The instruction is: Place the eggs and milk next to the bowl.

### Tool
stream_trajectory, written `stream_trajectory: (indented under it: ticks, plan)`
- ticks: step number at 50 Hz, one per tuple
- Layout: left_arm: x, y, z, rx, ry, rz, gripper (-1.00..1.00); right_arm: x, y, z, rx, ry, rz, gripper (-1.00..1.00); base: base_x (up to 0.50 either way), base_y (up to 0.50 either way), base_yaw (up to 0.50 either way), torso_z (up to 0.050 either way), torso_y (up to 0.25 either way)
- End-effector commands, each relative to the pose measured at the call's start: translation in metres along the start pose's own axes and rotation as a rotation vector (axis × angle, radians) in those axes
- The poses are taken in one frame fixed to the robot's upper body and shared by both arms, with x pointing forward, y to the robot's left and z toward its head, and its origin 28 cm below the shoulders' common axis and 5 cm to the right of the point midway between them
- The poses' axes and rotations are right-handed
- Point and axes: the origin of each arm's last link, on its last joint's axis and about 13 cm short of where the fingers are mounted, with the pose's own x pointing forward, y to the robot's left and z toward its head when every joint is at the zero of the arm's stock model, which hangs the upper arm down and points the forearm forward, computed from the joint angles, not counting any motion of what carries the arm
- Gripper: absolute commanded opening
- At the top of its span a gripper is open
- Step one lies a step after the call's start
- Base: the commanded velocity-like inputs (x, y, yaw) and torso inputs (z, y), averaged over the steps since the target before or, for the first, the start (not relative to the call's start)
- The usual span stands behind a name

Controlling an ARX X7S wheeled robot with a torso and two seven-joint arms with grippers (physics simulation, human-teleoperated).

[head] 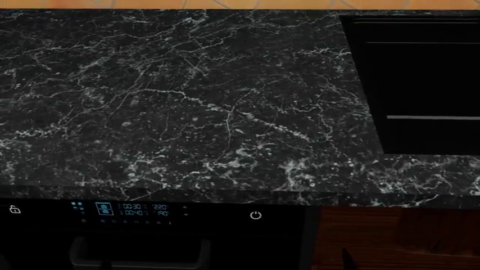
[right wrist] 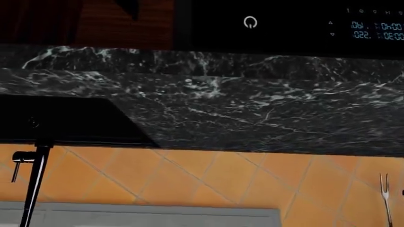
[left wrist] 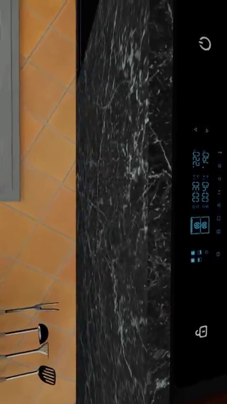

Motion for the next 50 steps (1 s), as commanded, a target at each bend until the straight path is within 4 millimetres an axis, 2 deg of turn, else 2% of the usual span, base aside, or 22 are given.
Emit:
stream_trajectory:
  ticks: [1, 11, 17, 32, 39, 50]
  plan:
    - [0.028, 0.014, 0.043, 0.025, -0.066, -0.052, 1.0, 0.023, -0.022, 0.043, -0.089, -0.076, -0.035, 1.0, 0.0, 0.0, 0.0, 0.0, 0.0]
    - [0.06, 0.032, 0.088, 0.038, -0.112, -0.036, 1.0, 0.043, -0.041, 0.079, -0.121, -0.125, -0.045, 1.0, 0.0, 0.0, 0.0, 0.0, 0.0]
    - [0.077, 0.043, 0.108, 0.081, -0.152, -0.004, 1.0, 0.058, -0.051, 0.103, -0.132, -0.148, -0.039, 1.0, 0.0, 0.0, 0.0, 0.0, 0.0]
    - [0.12, 0.058, 0.15, 0.048, -0.155, 0.014, 1.0, 0.087, -0.073, 0.16, -0.159, -0.212, -0.065, 1.0, 0.0, 0.0, 0.0, 0.0, 0.0]
    - [0.129, 0.062, 0.162, 0.064, -0.167, -0.002, 1.0, 0.1, -0.082, 0.186, -0.167, -0.232, -0.078, 1.0, 0.0, 0.0, 0.0, 0.0, 0.0]
    - [0.145, 0.067, 0.173, 0.077, -0.156, 0.004, 1.0, 0.116, -0.093, 0.212, -0.163, -0.245, -0.093, 1.0, 0.0, 0.0, 0.0, 0.0, 0.0]
